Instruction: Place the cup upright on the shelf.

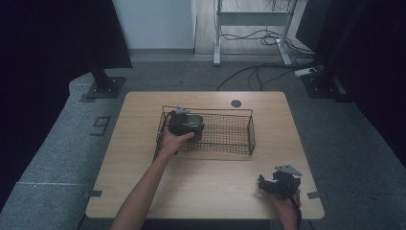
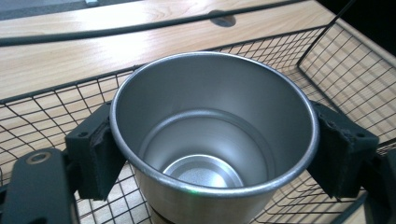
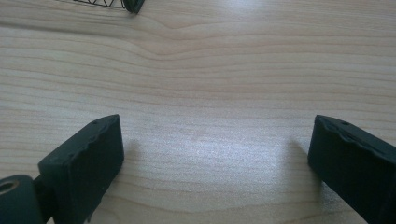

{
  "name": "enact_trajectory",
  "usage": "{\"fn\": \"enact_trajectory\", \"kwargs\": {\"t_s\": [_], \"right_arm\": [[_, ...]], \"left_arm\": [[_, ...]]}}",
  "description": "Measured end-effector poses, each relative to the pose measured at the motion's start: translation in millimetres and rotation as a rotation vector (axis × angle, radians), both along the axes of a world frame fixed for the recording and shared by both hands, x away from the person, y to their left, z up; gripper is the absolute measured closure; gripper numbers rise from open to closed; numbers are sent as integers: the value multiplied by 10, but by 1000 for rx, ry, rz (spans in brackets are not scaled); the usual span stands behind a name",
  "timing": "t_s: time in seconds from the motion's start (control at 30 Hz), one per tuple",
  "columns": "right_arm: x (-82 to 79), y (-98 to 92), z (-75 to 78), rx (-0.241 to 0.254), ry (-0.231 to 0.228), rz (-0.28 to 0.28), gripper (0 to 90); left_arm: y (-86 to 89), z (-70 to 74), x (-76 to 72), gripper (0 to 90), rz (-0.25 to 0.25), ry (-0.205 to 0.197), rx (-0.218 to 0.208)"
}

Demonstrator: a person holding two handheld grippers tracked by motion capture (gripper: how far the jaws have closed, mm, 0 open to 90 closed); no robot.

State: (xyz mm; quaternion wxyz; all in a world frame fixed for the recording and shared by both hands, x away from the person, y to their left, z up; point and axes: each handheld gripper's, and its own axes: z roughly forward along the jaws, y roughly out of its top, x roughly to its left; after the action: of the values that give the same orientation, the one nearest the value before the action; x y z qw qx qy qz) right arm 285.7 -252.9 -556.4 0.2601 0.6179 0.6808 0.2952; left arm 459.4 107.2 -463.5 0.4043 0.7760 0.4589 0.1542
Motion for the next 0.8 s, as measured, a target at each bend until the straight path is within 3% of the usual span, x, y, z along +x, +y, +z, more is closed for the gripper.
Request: {"fn": "enact_trajectory", "kwargs": {"t_s": [0.57,0.8], "right_arm": [[0,0,0,0,0,0,34],[0,0,0,0,0,0,34]], "left_arm": [[-52,-140,67,162,10,41,37],[-67,-194,92,162,7,79,46]]}}
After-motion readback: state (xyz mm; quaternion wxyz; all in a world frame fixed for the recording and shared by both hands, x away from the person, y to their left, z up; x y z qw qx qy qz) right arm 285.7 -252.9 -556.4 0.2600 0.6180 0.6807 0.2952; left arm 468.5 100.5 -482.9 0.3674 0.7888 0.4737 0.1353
